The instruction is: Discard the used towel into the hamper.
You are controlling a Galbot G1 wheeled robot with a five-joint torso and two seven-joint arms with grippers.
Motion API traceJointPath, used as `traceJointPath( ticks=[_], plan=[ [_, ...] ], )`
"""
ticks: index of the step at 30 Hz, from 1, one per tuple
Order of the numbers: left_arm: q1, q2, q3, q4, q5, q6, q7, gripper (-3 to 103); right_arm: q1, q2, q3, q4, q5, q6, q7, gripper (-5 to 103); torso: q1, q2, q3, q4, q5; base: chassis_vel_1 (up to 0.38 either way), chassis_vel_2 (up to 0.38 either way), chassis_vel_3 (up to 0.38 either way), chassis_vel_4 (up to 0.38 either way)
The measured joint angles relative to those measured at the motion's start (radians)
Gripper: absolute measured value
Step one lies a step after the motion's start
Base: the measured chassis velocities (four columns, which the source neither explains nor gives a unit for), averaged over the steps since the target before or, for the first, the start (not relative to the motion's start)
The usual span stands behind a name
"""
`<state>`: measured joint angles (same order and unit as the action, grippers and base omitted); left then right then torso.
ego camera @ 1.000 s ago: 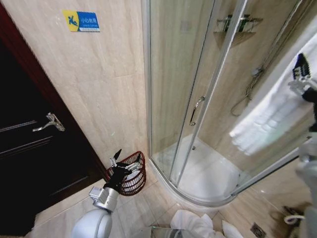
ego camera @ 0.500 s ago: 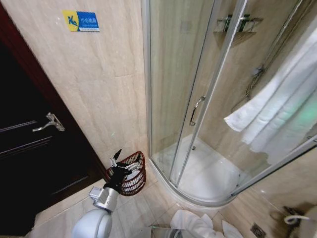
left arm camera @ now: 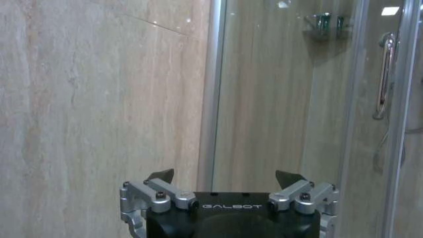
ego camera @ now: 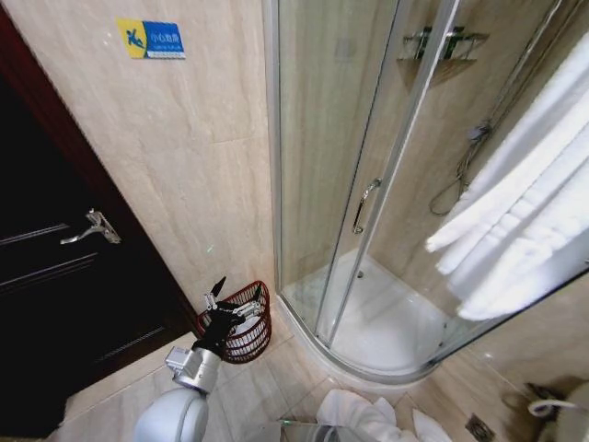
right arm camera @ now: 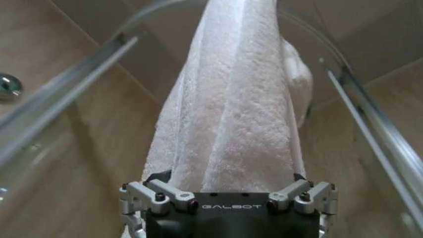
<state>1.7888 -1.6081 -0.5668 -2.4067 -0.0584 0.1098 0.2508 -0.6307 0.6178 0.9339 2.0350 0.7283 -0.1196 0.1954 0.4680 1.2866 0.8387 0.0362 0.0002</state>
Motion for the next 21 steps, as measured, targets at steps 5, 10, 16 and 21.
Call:
traceJointPath(
  ticks=[5, 10, 16, 21],
  plan=[
    [0.000, 0.000, 0.000, 0.000, 0.000, 0.000, 0.000, 100, 0.010, 0.006, -0.024, -0.024, 0.010, -0.001, -0.010, 103, 0.000, 0.000, 0.000, -0.0001, 0.0000, 0.000, 0.000, 0.000, 0.000],
    [0.000, 0.000, 0.000, 0.000, 0.000, 0.000, 0.000, 100, 0.020, 0.009, -0.047, -0.026, 0.021, 0.000, -0.021, 88, 0.000, 0.000, 0.000, 0.0002, -0.0002, 0.000, 0.000, 0.000, 0.000],
    [0.000, 0.000, 0.000, 0.000, 0.000, 0.000, 0.000, 100, 0.018, -0.006, -0.046, -0.028, 0.024, 0.010, -0.029, 71, 0.000, 0.000, 0.000, 0.0000, -0.0001, 0.000, 0.000, 0.000, 0.000],
    [0.000, 0.000, 0.000, 0.000, 0.000, 0.000, 0.000, 100, 0.004, -0.021, -0.033, -0.023, -0.013, 0.055, -0.071, 50, 0.000, 0.000, 0.000, 0.0000, -0.0001, 0.000, 0.000, 0.000, 0.000]
  ],
)
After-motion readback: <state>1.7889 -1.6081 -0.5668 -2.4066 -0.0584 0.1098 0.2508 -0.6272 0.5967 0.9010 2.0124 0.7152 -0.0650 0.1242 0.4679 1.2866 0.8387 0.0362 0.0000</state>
